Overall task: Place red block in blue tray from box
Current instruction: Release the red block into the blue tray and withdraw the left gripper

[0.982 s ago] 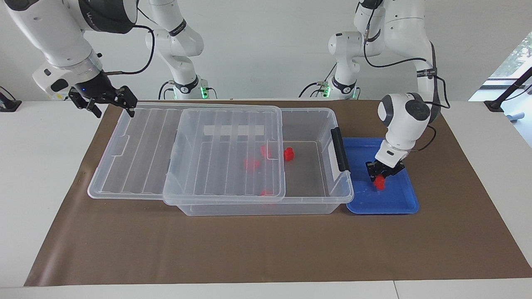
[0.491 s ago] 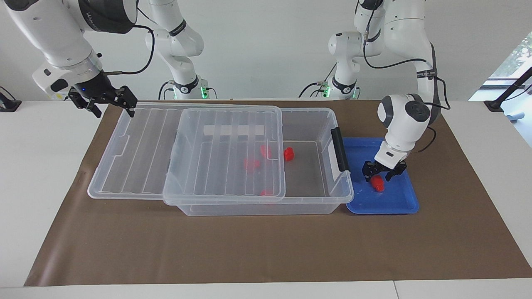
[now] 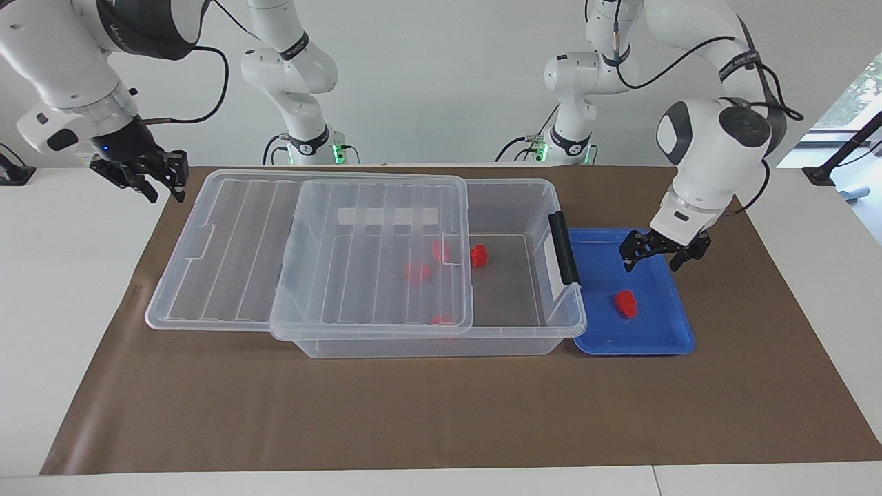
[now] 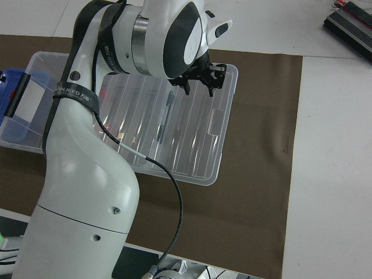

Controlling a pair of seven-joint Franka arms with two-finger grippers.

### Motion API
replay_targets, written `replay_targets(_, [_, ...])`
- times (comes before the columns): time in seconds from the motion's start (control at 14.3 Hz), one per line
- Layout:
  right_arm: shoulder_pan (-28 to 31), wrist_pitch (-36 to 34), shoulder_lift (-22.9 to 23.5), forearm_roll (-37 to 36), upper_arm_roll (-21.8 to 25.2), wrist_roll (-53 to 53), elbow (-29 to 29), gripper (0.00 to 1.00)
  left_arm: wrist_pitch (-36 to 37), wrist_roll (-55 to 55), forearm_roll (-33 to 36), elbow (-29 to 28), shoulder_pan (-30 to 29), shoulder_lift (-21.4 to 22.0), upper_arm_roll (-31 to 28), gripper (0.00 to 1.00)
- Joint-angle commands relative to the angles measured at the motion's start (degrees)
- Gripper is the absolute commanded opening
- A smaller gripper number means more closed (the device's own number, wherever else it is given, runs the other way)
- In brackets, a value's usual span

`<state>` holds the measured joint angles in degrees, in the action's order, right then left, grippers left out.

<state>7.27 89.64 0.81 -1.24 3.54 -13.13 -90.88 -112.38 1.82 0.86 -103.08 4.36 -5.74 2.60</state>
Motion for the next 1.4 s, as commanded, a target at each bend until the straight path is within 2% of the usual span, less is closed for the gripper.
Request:
replay_targets(0.0, [0.6, 3.2, -0.6, -0.3, 1.4, -2.6, -3.0, 0.00, 8.5, -0.8, -0.3, 6.1, 0.1, 1.1, 0.0, 1.00])
replay_targets(0.28, [0.8, 9.0, -0.4, -0.3, 5.9, -8.2, -7.7, 0.00, 18.4, -0.7, -1.3, 14.9, -0.3, 1.4, 0.0, 1.00])
replay_targets(0.49, [1.0, 15.1, -0.1, -0.3, 8.2, -11.9, -13.3, 0.00, 22.0, -1.7, -1.3, 17.0, -0.7, 1.5, -0.9, 1.00])
replay_targets(0.7, [1.0, 20.0, 0.1, -0.3, 7.5, -11.5, -18.2, 0.00, 22.6, -3.1, -1.3, 16.9, -1.1, 2.1, -1.0, 1.00])
replay_targets(0.98, [1.0, 25.0, 0.8, -0.5, 7.3, -11.5, -21.1, 0.00, 23.1, -5.0, -1.4, 12.5, -1.1, 5.9, -1.1, 1.00])
replay_targets(1.33, [1.0, 24.3, 0.8, -0.5, 4.6, -6.5, -21.3, 0.00, 21.3, -4.7, -2.6, 9.3, -2.2, 7.5, -1.2, 1.00])
